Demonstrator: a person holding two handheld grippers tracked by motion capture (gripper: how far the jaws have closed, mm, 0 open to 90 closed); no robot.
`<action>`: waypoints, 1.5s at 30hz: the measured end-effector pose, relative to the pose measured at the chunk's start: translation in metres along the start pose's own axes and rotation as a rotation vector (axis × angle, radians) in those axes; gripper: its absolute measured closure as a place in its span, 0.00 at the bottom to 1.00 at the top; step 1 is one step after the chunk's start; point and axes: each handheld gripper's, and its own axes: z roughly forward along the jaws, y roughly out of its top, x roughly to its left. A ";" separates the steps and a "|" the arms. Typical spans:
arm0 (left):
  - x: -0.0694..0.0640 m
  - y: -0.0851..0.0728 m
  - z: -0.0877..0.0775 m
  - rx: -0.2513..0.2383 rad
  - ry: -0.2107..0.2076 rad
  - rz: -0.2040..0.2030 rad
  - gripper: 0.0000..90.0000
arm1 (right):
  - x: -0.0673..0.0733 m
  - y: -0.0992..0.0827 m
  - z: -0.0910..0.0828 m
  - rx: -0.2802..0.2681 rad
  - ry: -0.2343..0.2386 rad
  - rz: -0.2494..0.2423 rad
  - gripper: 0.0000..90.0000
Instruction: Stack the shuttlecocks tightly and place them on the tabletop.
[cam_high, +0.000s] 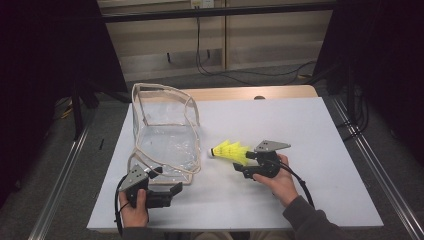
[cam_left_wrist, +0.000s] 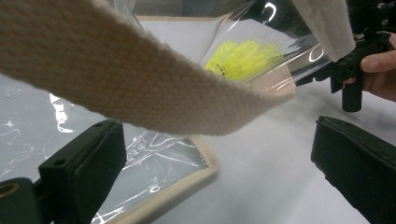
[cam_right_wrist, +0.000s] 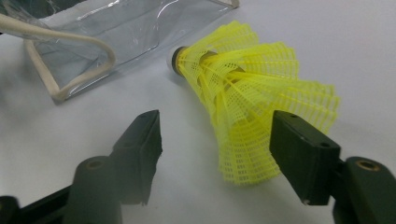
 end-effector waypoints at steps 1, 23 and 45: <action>0.000 0.000 0.000 0.001 0.000 0.002 0.04 | 0.000 0.000 0.001 -0.003 0.000 0.004 0.32; 0.000 0.000 0.000 -0.007 -0.002 -0.001 0.04 | 0.003 0.004 0.010 -0.010 -0.030 0.050 0.16; 0.000 0.000 0.000 -0.009 -0.002 0.000 0.04 | 0.009 0.006 0.022 -0.001 -0.059 0.047 0.31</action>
